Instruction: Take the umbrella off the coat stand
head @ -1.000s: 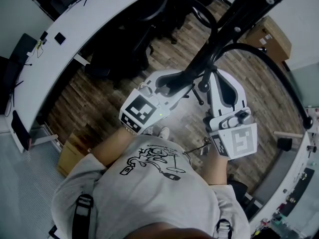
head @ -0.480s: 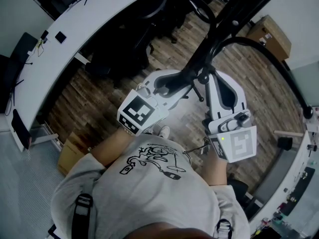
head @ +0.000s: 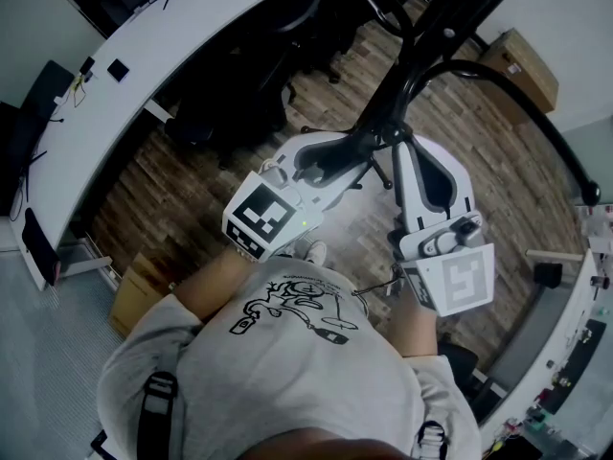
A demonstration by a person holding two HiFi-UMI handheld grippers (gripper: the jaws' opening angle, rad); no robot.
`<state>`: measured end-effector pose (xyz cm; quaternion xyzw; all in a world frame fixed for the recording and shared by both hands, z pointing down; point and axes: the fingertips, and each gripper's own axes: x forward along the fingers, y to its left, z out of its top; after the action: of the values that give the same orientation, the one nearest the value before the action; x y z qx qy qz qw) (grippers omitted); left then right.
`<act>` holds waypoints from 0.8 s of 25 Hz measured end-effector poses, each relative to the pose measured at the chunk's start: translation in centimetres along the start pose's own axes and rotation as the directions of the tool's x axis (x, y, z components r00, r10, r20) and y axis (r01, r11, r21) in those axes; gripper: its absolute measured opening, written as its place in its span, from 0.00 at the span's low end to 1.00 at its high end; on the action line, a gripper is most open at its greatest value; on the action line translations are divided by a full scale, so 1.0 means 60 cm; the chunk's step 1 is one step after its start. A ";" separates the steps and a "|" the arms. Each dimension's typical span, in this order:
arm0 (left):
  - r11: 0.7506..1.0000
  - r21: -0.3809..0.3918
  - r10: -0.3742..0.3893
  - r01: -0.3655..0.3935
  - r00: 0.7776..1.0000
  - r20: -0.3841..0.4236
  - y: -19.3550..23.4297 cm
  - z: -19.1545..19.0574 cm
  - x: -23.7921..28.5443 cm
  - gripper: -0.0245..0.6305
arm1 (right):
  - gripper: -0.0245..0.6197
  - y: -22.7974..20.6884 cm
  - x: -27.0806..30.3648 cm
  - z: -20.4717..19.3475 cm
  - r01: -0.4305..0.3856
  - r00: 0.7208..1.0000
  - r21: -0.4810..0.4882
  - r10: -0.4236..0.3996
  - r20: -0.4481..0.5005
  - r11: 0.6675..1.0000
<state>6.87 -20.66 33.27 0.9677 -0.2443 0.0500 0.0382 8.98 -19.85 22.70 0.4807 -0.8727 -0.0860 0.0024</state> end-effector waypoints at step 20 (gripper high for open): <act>1.000 0.012 0.005 -0.005 1.000 0.021 -0.019 0.019 -0.030 0.28 | 0.05 0.031 -0.016 0.026 -0.011 1.000 -0.036 0.011 0.012 0.999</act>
<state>5.90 -18.93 31.89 0.9677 -0.2470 0.0411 0.0297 7.81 -17.84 21.51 0.4753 -0.8735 -0.1046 0.0064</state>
